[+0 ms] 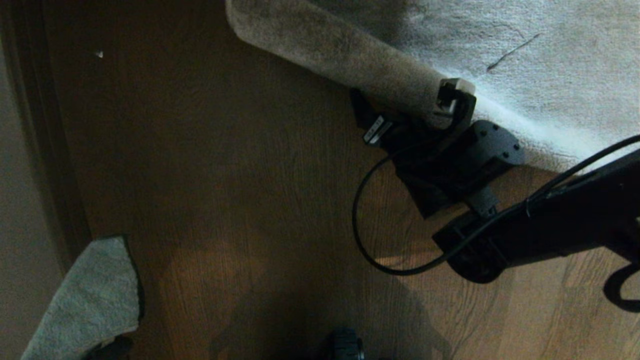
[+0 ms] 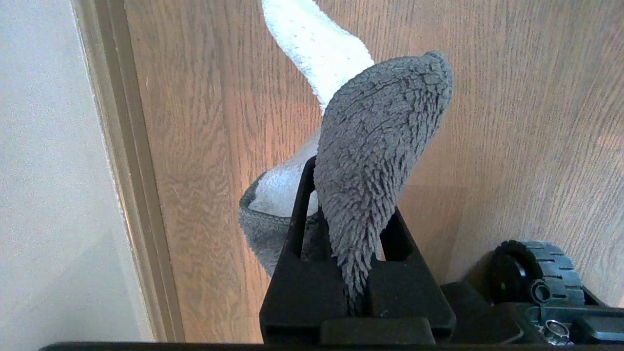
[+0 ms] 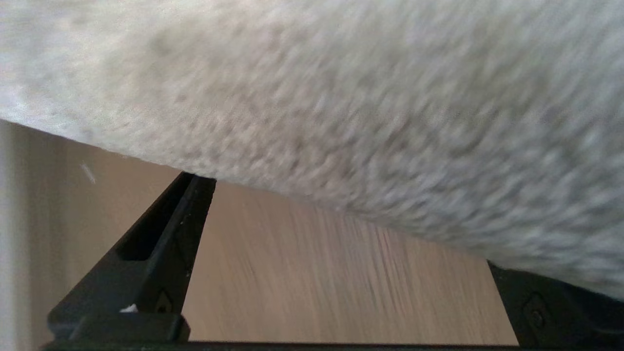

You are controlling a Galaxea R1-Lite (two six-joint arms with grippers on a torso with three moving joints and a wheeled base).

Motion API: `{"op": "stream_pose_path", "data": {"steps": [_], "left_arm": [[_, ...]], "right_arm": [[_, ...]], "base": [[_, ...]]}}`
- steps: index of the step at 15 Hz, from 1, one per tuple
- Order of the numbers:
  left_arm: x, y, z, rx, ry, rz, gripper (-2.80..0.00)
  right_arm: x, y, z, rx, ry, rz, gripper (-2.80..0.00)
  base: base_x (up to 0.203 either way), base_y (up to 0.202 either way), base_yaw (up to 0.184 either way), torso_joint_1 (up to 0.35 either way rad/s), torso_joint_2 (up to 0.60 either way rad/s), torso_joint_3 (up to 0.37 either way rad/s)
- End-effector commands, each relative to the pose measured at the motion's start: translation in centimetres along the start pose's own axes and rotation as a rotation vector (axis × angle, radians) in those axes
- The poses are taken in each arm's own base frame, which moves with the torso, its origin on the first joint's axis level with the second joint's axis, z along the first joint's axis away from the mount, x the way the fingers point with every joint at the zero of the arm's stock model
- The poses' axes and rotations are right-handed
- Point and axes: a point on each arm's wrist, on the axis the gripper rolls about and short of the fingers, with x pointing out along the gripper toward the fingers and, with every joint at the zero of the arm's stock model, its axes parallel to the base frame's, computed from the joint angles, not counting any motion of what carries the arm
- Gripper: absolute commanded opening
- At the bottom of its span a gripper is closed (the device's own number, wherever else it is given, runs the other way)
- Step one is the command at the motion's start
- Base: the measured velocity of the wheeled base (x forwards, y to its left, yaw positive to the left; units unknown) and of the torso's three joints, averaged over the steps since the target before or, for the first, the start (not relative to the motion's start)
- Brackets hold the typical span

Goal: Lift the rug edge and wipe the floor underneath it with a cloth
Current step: Lift up the carpet

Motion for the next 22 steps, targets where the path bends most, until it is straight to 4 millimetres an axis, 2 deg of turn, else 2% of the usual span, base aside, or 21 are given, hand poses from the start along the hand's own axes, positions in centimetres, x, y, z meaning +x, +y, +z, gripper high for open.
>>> {"op": "stream_pose_path", "data": {"steps": [1, 6, 8, 10, 13, 18, 20, 22], "left_arm": [[0.0, 0.0, 0.0, -0.001, 0.001, 0.0, -2.8], [0.0, 0.0, 0.0, -0.001, 0.0, 0.0, -2.8], [0.0, 0.0, 0.0, -0.001, -0.001, 0.0, -2.8], [0.0, 0.0, 0.0, -0.001, -0.001, 0.0, -2.8], [0.0, 0.0, 0.0, -0.001, -0.001, 0.0, -2.8], [0.0, 0.0, 0.0, -0.001, -0.001, 0.0, -2.8], [0.0, 0.0, 0.0, -0.001, -0.002, 0.0, -2.8], [0.0, 0.0, 0.0, -0.001, 0.0, 0.0, -2.8]], "right_arm": [[-0.6, -1.6, -1.8, -0.025, 0.021, -0.055, 0.0], [-1.0, -5.2, -2.8, -0.1, 0.049, -0.207, 0.0], [-0.8, -6.5, -2.5, -0.138, 0.034, -0.254, 0.0], [-0.2, -7.1, -1.0, -0.147, -0.011, -0.269, 0.0], [0.6, -6.2, 2.6, -0.121, -0.111, -0.243, 0.0], [-0.2, -3.0, 8.9, -0.076, -0.212, -0.033, 0.0], [-0.7, -1.6, 10.4, -0.061, -0.226, 0.066, 0.0], [-1.2, -0.8, 10.6, -0.077, -0.215, 0.106, 0.0]], "base": [[0.0, 0.0, 0.0, 0.0, 0.0, 0.0], [0.0, 0.0, 0.0, 0.0, 0.0, 0.0], [0.0, 0.0, 0.0, 0.0, 0.0, 0.0], [0.0, 0.0, 0.0, 0.0, 0.0, 0.0], [0.0, 0.0, 0.0, 0.0, 0.0, 0.0], [0.0, 0.0, 0.0, 0.0, 0.0, 0.0], [0.0, 0.0, 0.0, 0.0, 0.0, 0.0], [0.0, 0.0, 0.0, 0.0, 0.0, 0.0]]}}
